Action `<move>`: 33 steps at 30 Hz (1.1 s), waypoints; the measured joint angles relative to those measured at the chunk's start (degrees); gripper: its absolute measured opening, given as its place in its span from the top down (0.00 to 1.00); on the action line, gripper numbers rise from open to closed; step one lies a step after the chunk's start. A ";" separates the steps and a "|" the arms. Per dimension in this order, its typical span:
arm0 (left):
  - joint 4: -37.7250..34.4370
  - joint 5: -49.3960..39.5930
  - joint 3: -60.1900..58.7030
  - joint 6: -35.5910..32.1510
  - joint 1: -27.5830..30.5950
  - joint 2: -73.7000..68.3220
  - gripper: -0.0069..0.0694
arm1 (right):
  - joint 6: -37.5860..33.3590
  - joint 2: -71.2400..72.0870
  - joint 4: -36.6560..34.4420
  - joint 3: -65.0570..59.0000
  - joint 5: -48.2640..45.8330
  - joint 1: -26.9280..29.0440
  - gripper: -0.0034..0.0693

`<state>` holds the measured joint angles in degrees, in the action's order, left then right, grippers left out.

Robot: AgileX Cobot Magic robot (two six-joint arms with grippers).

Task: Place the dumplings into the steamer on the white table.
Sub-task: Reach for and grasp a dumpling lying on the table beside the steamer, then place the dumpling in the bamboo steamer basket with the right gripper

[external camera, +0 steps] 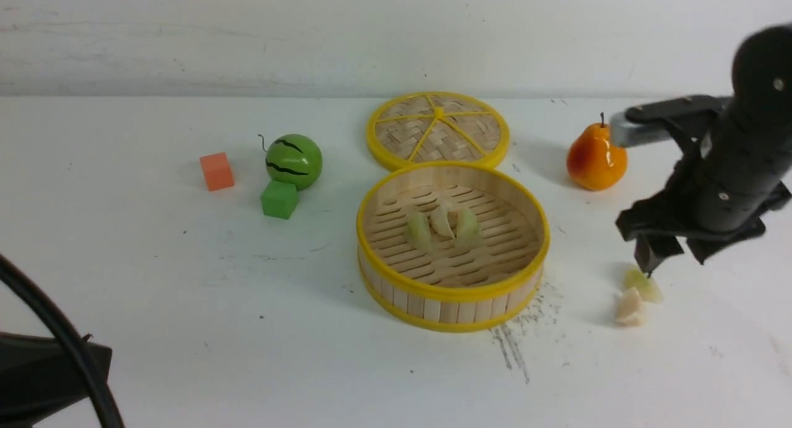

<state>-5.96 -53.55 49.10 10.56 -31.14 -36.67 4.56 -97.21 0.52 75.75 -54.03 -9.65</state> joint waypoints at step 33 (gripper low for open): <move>0.66 -1.65 0.00 0.00 0.00 0.00 0.89 | -6.17 -9.30 -8.47 2.96 14.24 1.23 0.67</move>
<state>-5.29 -55.21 49.10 10.56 -31.14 -36.67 -1.61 -106.51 -7.94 78.71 -39.79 -8.42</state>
